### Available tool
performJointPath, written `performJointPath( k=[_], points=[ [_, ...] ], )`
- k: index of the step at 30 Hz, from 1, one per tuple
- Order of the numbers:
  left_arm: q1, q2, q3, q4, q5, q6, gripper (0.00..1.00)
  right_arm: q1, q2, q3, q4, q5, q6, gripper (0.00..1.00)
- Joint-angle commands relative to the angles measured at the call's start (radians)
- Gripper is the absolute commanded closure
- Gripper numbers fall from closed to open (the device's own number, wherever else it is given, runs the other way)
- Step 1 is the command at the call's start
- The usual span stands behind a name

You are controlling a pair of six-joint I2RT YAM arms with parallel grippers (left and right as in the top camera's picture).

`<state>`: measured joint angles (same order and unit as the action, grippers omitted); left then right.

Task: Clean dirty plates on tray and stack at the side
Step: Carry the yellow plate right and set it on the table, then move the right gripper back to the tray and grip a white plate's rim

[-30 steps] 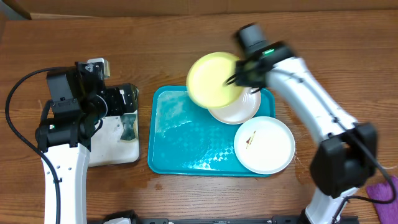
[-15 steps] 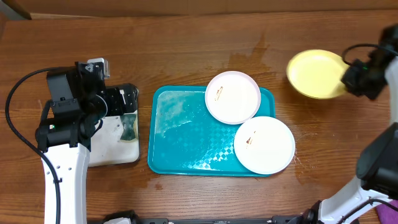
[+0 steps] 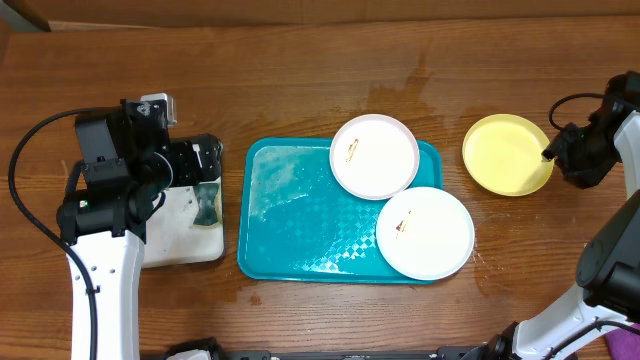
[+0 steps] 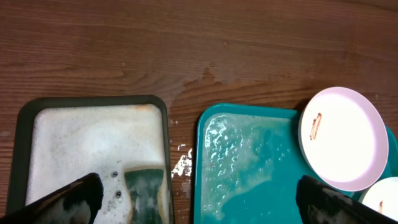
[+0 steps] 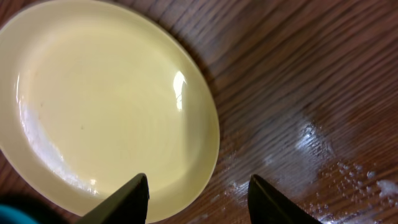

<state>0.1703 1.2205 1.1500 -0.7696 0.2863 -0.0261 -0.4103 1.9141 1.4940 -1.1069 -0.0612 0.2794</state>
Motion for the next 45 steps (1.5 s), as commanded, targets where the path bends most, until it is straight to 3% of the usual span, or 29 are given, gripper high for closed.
performJointPath(
  k=[1, 4, 9, 20, 22, 31, 36, 45],
  points=[
    [0.000, 0.005, 0.019, 0.003, 0.018, 0.004, 0.00, 0.034, -0.040, 0.061, -0.029, -0.194, -0.110, 0.46],
    [0.000, 0.005, 0.019, 0.003, 0.018, 0.004, 0.00, 0.100, -0.040, 0.074, -0.051, -0.307, -0.177, 0.45],
    [0.000, 0.005, 0.019, 0.003, 0.018, 0.004, 0.00, 0.259, -0.040, 0.071, -0.055, -0.307, -0.188, 0.45],
    [0.000, 0.005, 0.019, 0.003, 0.018, 0.004, 0.00, 0.531, -0.040, -0.027, 0.075, -0.119, -0.141, 0.41],
    [0.000, 0.005, 0.019, 0.003, 0.018, 0.004, 0.00, 0.552, -0.040, -0.066, 0.129, -0.119, -0.141, 0.42],
    [0.000, 0.005, 0.019, 0.003, 0.018, 0.004, 0.00, 0.575, -0.039, -0.159, 0.287, -0.227, -0.084, 0.67],
    [0.000, 0.005, 0.019, 0.003, 0.018, 0.004, 0.00, 0.600, -0.039, -0.160, 0.280, -0.237, -0.069, 0.68],
    [0.000, 0.005, 0.019, 0.003, 0.018, 0.004, 0.00, 0.620, -0.039, -0.160, 0.362, -0.055, -0.069, 0.63]
  ],
)
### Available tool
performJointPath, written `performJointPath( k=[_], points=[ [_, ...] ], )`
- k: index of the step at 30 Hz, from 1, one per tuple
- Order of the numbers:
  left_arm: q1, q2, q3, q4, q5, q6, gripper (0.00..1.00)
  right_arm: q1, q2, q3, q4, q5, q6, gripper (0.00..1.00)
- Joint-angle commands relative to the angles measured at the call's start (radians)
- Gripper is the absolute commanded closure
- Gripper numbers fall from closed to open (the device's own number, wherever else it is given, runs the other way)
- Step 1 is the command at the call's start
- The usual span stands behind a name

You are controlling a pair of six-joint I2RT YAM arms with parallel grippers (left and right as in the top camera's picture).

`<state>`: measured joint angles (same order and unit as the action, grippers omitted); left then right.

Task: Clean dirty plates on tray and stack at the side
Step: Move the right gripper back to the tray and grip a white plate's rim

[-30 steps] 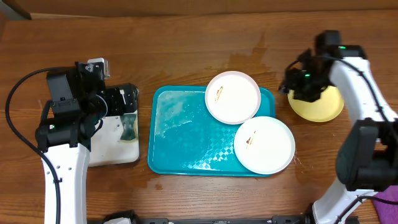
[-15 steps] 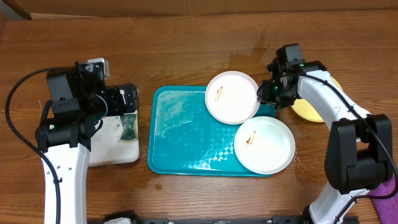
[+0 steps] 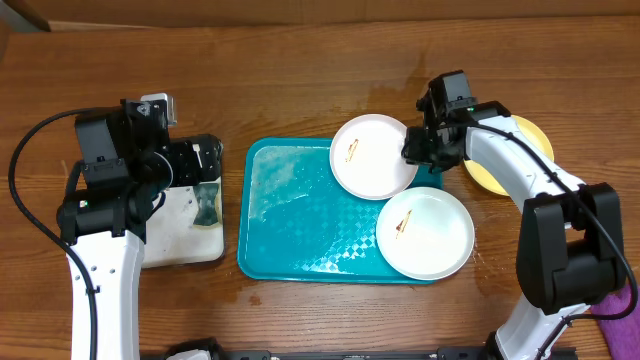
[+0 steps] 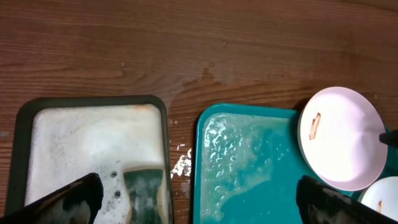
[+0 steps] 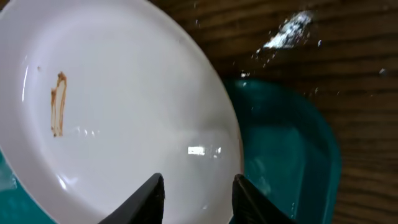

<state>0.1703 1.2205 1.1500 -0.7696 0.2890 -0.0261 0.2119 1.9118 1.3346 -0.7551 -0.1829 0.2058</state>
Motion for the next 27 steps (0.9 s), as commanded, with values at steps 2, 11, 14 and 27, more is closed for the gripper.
performJointPath(
  k=[2, 11, 14, 27],
  points=[
    [0.000, 0.005, 0.019, 0.003, 0.015, 0.004, 0.00, -0.002, -0.037, 0.000, 0.005, 0.066, 0.009, 0.63],
    [0.000, 0.005, 0.019, 0.003, 0.015, 0.004, 0.00, 0.030, -0.037, -0.050, 0.037, -0.002, 0.008, 0.69],
    [0.000, 0.005, 0.019, 0.003, 0.015, 0.004, 0.00, 0.048, -0.037, -0.072, 0.047, 0.029, 0.009, 0.70],
    [0.000, 0.005, 0.019, 0.003, 0.015, 0.004, 0.00, 0.112, -0.036, -0.087, 0.055, -0.177, 0.007, 0.74]
  ],
)
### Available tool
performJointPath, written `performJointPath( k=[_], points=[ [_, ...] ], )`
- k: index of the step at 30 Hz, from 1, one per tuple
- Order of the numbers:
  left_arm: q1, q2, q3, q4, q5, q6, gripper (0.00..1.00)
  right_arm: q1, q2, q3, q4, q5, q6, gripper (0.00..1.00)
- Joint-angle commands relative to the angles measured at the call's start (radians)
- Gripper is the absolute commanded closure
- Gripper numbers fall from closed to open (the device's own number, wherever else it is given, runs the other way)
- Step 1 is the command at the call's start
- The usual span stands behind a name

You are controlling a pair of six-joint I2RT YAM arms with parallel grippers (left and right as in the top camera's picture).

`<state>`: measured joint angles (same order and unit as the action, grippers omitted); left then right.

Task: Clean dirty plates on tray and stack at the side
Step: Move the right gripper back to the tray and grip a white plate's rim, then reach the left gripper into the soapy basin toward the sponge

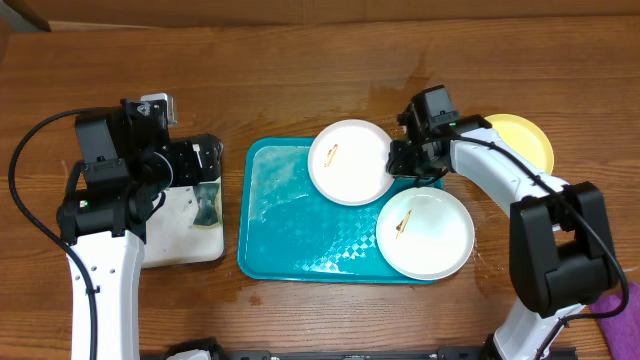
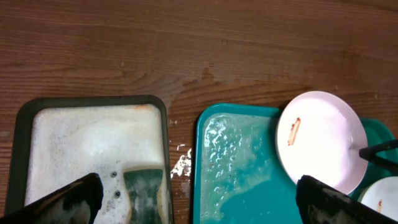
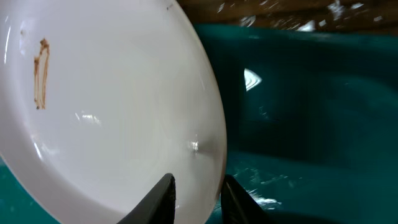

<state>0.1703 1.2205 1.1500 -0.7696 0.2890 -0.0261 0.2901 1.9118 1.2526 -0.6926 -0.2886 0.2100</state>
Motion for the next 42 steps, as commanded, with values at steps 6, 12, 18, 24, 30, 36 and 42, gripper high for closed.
performJointPath(
  k=[6, 12, 18, 24, 30, 36, 42],
  points=[
    [0.000, 0.005, 0.019, 0.003, 0.015, 0.004, 0.00, 0.113, -0.036, -0.005, -0.055, -0.021, -0.001, 0.74],
    [0.000, 0.005, 0.019, 0.003, 0.015, 0.004, 0.00, 0.169, -0.036, -0.005, -0.075, 0.097, 0.000, 0.68],
    [0.000, 0.005, 0.019, 0.003, 0.015, 0.004, 0.00, 0.176, -0.036, -0.005, 0.002, 0.158, 0.070, 0.59],
    [0.000, 0.005, 0.019, 0.003, 0.015, 0.004, 0.00, 0.184, -0.036, -0.005, 0.007, 0.153, 0.144, 0.64],
    [0.000, 0.005, 0.019, 0.003, 0.015, 0.004, 0.00, 0.219, -0.036, -0.027, -0.003, 0.193, 0.225, 0.77],
    [0.000, 0.005, 0.019, 0.002, 0.015, 0.004, 0.00, 0.233, -0.036, -0.049, -0.001, 0.199, 0.267, 0.85],
    [0.000, 0.005, 0.019, -0.095, 0.005, 0.044, 0.00, 0.237, -0.036, -0.049, -0.021, 0.198, 0.120, 0.96]
  ],
)
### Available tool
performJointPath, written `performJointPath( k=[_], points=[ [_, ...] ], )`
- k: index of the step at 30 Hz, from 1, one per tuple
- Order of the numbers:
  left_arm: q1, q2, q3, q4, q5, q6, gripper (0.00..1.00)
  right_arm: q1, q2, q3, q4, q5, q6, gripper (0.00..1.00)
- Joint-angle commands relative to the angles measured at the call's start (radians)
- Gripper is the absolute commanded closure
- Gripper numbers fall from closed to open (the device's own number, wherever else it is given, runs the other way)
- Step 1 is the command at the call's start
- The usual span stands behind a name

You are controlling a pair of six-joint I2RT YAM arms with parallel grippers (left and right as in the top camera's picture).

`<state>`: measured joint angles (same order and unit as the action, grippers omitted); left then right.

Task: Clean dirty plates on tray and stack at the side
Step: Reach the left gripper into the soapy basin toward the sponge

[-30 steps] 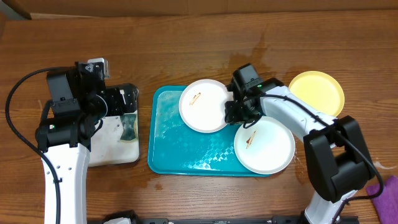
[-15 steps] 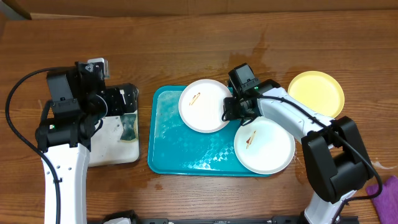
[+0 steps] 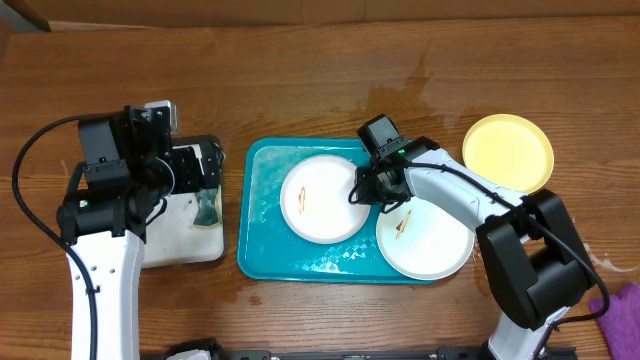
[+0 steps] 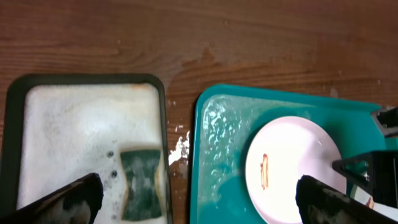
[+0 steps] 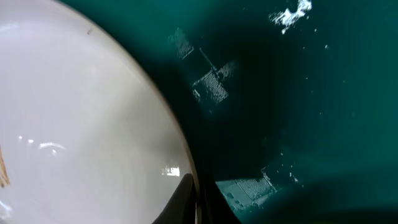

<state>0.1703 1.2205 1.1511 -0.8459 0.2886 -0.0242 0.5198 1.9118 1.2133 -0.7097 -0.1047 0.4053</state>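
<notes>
A white plate (image 3: 320, 198) with a brown streak lies in the middle of the teal tray (image 3: 270, 250). My right gripper (image 3: 362, 192) is shut on its right rim, with one dark finger (image 5: 184, 193) over the plate (image 5: 81, 124). A second streaked white plate (image 3: 428, 235) rests on the tray's near right corner. A clean yellow plate (image 3: 508, 152) sits on the table to the right. My left gripper (image 4: 199, 205) hangs open above the green sponge (image 4: 140, 183), which lies in a foamy dark tray (image 4: 7, 124).
The foam tray (image 3: 180, 252) stands left of the teal tray. Water streaks wet the wood behind the tray. A purple cloth (image 3: 628, 298) shows at the near right edge. The right arm reaches across the second white plate.
My right gripper, shut on the streaked white plate, is now further left, and the plate lies in the tray's middle instead of its far right. The left wrist view has shifted slightly.
My right gripper stood open beside the yellow plate at the right. Then its fingers straddled the rim of the far white plate on the tray. Then it held that plate, shifted leftward, and now in the tray's middle. The left gripper stayed open over the sponge.
</notes>
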Motion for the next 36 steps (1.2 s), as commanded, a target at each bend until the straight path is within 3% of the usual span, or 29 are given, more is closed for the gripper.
performJointPath(
  k=[1, 8, 11, 13, 18, 20, 21, 22, 23, 24, 25, 26, 28, 33, 36],
  points=[
    [0.000, 0.006, 0.018, -0.034, -0.006, 0.073, 0.00, 0.008, -0.036, -0.010, -0.011, 0.014, -0.107, 0.96],
    [0.000, 0.036, 0.011, -0.100, -0.172, 0.082, 0.00, 0.008, -0.036, -0.010, -0.025, 0.014, -0.247, 0.95],
    [0.000, 0.085, -0.005, -0.100, -0.172, 0.043, 0.00, 0.008, -0.036, -0.010, -0.025, -0.004, -0.246, 0.67],
    [0.000, 0.128, -0.016, -0.100, -0.167, 0.035, 0.00, 0.008, -0.036, -0.010, -0.026, -0.033, -0.246, 0.59],
    [0.000, 0.266, -0.019, -0.096, -0.140, 0.008, 0.00, 0.008, -0.036, -0.010, -0.033, -0.057, -0.246, 0.50],
    [-0.001, 0.317, -0.019, -0.096, -0.106, 0.002, 0.00, 0.008, -0.036, -0.010, -0.032, -0.057, -0.246, 0.31],
    [-0.001, 0.341, -0.019, -0.092, -0.104, 0.002, 0.02, 0.008, -0.036, -0.010, -0.032, -0.057, -0.246, 0.21],
    [-0.001, 0.365, -0.019, -0.087, -0.106, 0.002, 0.29, 0.008, -0.036, -0.010, -0.032, -0.057, -0.246, 0.15],
    [0.000, 0.394, -0.019, -0.077, -0.109, 0.002, 0.38, 0.008, -0.036, -0.010, -0.032, -0.057, -0.246, 0.09],
    [0.000, 0.415, -0.019, -0.069, -0.109, 0.002, 0.39, 0.008, -0.036, -0.010, -0.032, -0.057, -0.246, 0.03],
    [0.000, 0.439, -0.019, -0.058, -0.108, 0.002, 0.37, 0.008, -0.036, -0.010, -0.032, -0.057, -0.246, 0.01],
    [0.000, 0.467, -0.019, -0.044, -0.108, 0.001, 0.27, 0.008, -0.036, -0.010, -0.032, -0.057, -0.246, 0.00],
    [0.000, 0.509, -0.019, -0.024, -0.117, 0.001, 0.23, 0.008, -0.036, -0.010, -0.032, -0.057, -0.246, 0.00],
    [0.000, 0.594, -0.019, 0.044, -0.135, -0.002, 0.24, 0.008, -0.036, -0.010, -0.032, -0.056, -0.246, 0.00],
    [0.000, 0.621, -0.019, 0.060, -0.140, -0.002, 0.36, 0.008, -0.036, -0.010, -0.032, -0.056, -0.246, 0.00]
  ],
)
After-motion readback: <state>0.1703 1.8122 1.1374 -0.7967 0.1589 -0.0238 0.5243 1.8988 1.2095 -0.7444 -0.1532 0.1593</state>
